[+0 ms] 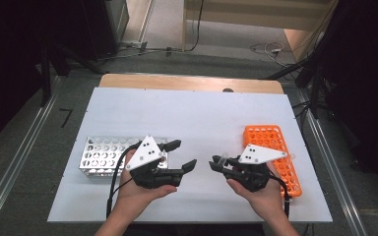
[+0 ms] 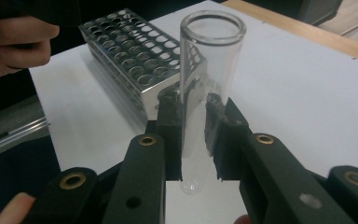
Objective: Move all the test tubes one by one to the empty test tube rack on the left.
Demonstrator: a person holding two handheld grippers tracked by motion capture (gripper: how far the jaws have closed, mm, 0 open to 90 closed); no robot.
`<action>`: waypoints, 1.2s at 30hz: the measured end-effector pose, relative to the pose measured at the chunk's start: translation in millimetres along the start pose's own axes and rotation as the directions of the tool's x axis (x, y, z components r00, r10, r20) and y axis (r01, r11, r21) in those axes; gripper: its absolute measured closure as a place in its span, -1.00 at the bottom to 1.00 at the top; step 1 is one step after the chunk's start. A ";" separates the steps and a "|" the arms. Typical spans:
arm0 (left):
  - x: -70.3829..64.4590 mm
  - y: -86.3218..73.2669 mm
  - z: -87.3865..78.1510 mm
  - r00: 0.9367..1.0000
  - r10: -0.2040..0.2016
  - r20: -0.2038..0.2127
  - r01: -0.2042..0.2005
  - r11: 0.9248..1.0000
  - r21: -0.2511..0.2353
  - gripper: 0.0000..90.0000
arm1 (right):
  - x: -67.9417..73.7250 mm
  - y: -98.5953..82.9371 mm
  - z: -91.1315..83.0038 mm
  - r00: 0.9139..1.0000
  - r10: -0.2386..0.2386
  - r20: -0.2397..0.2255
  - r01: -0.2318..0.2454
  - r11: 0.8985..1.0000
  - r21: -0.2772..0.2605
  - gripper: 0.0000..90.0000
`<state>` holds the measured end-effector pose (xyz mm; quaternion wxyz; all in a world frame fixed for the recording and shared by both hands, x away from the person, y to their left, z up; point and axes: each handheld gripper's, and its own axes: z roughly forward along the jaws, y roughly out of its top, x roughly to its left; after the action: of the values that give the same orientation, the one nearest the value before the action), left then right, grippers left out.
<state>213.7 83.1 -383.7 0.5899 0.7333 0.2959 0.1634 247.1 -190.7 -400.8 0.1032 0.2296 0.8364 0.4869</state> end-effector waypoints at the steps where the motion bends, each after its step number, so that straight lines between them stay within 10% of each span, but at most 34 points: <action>1: -2.8 0.2 1.8 1.000 -0.003 0.018 0.003 1.000 0.003 -0.21 | 2.0 -0.4 2.7 1.000 0.000 -0.005 0.000 1.000 0.008 0.64; 15: -20.1 -3.8 17.1 0.992 0.022 0.124 -0.029 0.998 0.054 0.28 | 21.1 -1.7 25.7 0.998 -0.055 -0.041 0.057 0.997 0.054 0.64; 36: -27.3 -7.7 24.2 0.992 0.069 0.105 -0.079 0.992 0.099 0.69 | 32.3 -0.3 31.4 0.995 -0.079 -0.066 0.083 0.995 0.058 0.64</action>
<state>205.1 48.4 -394.2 0.5591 0.7806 0.2462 0.1326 231.3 -151.1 -415.3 0.0892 0.1832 0.8622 0.4637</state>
